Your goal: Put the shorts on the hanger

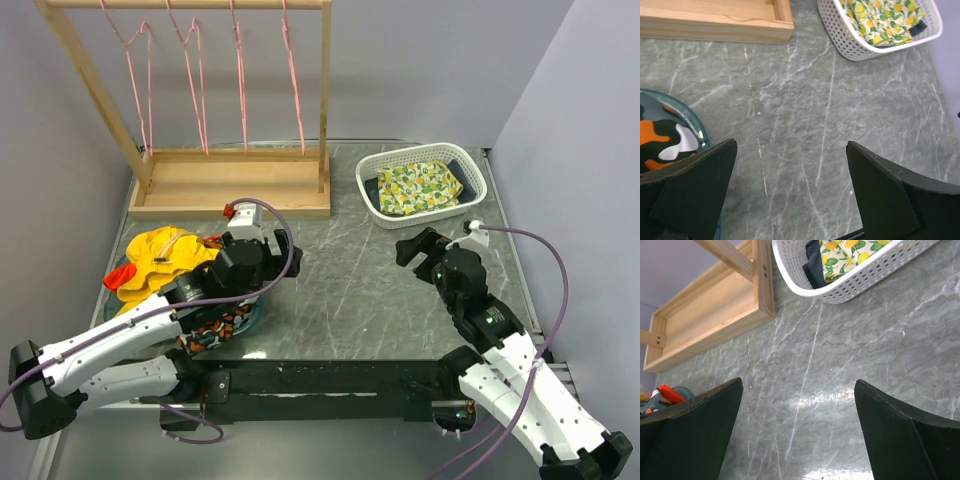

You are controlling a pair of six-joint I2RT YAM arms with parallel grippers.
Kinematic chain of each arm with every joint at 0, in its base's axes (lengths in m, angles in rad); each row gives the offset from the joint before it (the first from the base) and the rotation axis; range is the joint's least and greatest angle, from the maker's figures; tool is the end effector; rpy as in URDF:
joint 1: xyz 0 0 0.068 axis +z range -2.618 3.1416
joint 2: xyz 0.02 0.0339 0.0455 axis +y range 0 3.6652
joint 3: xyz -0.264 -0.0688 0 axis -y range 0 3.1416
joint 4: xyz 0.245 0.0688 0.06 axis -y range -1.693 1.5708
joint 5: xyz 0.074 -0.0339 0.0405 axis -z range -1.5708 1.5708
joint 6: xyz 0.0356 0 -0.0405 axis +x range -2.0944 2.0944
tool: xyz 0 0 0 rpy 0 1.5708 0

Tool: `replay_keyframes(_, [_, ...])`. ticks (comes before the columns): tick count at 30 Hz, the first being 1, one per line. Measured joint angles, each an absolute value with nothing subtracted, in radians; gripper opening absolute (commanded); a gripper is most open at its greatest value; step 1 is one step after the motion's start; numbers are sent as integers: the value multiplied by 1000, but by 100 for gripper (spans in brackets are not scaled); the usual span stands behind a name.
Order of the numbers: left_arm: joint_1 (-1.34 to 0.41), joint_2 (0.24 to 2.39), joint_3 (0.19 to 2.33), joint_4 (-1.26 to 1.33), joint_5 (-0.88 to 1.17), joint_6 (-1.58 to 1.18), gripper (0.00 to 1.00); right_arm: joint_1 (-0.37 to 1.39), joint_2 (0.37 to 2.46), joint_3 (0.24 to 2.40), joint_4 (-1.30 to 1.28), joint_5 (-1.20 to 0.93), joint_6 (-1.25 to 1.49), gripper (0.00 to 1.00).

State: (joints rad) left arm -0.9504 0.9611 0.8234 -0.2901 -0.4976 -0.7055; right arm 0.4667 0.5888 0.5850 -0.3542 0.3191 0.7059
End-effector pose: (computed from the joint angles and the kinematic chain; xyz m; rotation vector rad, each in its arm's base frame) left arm 0.1391 -0.1655 0.3121 -0.0786 1.9899 -0.5932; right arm 0.1360 0.0560 0.2814 0.4436 1.8883 0.4813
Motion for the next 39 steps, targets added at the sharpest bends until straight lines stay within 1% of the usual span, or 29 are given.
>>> replay_keyframes(4, [-950,966,851,-362,-532,-735,96,467,605,585,-352,305,694,100])
replay_keyframes(11, [-950,1011,989,-542,-604,-817,96,467,624,585,-352,293,682,100])
replay_keyframes(15, [-950,1011,1027,-620,-638,-871,96,467,625,585,-352,287,682,100])
replay_keyframes(21, [-950,987,1044,-778,-757,-1007,99,467,619,583,-350,273,682,100])
replay_keyframes(25, [-939,963,1054,-897,-837,-1111,91,467,611,578,-340,255,682,100])
replay_keyframes(33, [-906,956,1123,-1131,-931,-1295,88,467,612,562,-321,212,682,100])
replay_keyframes(36, [-901,950,1128,-1181,-933,-1328,84,467,611,558,-315,207,682,100])
replay_keyframes(39, [-901,933,1126,-1196,-925,-1332,84,467,611,548,-310,201,682,100])
